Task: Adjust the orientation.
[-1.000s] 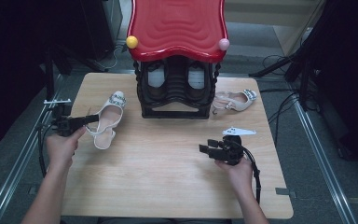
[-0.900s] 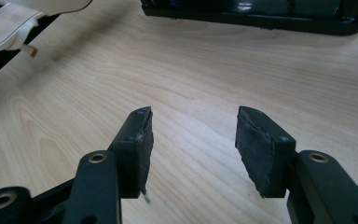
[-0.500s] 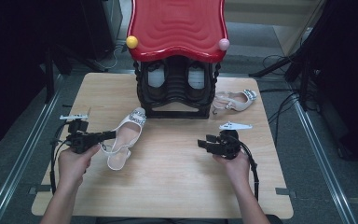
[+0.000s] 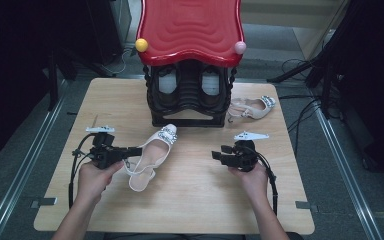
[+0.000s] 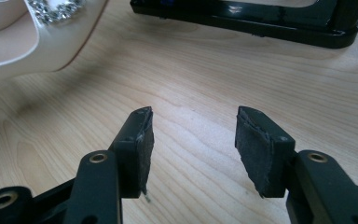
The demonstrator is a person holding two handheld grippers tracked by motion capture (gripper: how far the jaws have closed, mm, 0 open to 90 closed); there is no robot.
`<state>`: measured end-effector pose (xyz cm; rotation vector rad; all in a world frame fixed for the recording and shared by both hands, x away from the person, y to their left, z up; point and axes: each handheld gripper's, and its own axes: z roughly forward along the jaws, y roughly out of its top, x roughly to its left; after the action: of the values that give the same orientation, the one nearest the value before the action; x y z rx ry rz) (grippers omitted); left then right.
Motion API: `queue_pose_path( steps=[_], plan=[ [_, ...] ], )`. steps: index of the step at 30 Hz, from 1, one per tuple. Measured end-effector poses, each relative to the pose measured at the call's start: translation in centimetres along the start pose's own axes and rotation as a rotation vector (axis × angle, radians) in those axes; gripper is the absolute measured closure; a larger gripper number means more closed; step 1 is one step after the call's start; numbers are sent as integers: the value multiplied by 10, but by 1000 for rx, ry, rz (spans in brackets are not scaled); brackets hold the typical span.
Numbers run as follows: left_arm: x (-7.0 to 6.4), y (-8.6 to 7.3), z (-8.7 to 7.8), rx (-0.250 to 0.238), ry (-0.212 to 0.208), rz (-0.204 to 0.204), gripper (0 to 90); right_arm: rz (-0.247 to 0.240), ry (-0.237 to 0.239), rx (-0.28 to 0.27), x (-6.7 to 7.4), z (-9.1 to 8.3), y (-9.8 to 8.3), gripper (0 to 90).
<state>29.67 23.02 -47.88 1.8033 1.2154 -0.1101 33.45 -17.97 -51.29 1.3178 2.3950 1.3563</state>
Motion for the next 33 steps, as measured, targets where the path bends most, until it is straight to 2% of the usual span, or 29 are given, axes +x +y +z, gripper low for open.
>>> queue_pose_path(
  steps=[5,9,17,19,24,26,29,33],
  plan=[
    [-11,3,22,50,-61,24,862,-21,-3,22,6,0,-3,478],
    [-18,5,38,82,-92,44,861,-24,2,13,11,-2,-8,479],
    [-17,7,68,140,-81,42,859,-49,-4,-7,22,-5,-15,483],
    [-14,8,71,142,-88,38,858,-48,-9,0,22,-4,-16,483],
    [-8,8,77,162,-59,37,849,-49,-19,-2,24,-4,-18,483],
    [-6,8,77,169,-39,54,843,-54,-20,-7,25,-4,-19,485],
    [-7,9,75,154,-40,57,829,-62,-19,-13,26,-4,-18,485],
    [-9,10,71,146,-66,51,745,-74,-17,-1,28,-3,-18,485]
  ],
)
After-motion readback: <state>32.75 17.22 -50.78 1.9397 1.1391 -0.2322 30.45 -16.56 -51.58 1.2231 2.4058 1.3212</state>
